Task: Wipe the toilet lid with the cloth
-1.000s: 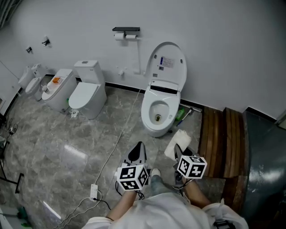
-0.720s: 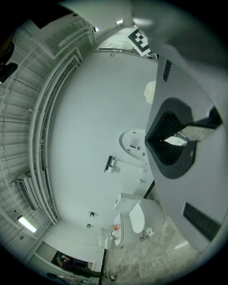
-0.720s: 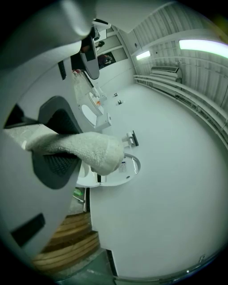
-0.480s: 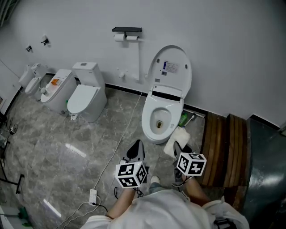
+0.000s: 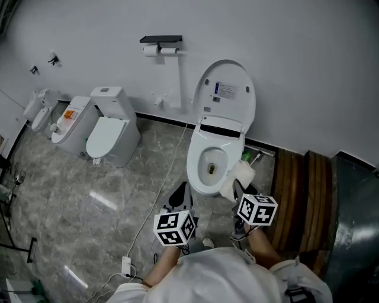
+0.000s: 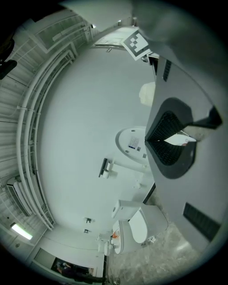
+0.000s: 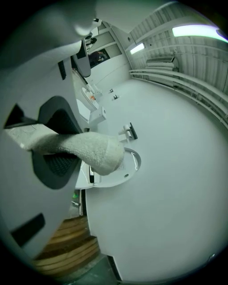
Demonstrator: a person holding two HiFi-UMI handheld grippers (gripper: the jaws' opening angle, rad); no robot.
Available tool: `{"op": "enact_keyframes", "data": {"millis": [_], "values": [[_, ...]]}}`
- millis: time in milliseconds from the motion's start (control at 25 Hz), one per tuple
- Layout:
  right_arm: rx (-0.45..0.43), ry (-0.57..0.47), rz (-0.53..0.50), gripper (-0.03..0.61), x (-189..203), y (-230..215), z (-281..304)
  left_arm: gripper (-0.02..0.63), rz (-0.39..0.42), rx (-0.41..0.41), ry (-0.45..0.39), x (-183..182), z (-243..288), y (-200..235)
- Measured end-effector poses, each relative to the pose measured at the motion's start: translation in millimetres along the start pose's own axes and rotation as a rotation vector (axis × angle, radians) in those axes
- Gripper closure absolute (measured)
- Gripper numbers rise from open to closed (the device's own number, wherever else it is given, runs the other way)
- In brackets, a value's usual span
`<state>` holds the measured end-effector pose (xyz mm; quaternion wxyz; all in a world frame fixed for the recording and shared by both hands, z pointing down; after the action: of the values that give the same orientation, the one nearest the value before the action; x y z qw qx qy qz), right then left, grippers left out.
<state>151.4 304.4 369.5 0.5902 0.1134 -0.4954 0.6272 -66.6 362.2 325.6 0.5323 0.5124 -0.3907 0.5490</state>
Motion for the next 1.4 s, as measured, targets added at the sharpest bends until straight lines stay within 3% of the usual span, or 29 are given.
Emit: {"op": "enact_keyframes", "data": {"millis": [320, 680, 1400], "values": [[0.039, 0.019, 0.031, 0.494, -11, -16, 27, 0.600, 0.006, 0.051, 0.026, -3, 54, 1], [0.085, 0.000, 0.059, 0.494, -51, -19, 79, 0.600, 0.006, 0.125, 0.040, -19, 136, 18], [0.159, -0.117, 0.135, 0.494, -132, 14, 195, 0.600, 0.093, 0.311, 0.022, -77, 292, 77]]}}
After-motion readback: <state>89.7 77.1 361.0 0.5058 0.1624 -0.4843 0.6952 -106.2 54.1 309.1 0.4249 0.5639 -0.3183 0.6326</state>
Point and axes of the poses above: the fingertips, and each gripper's own axes: z forward along the fingers, y to its left, x out of its underside, the point moved 5 cm from there along -z, backward along the fingers, and after that the axes turned 12 degrees about z, right-handed, at the moved point
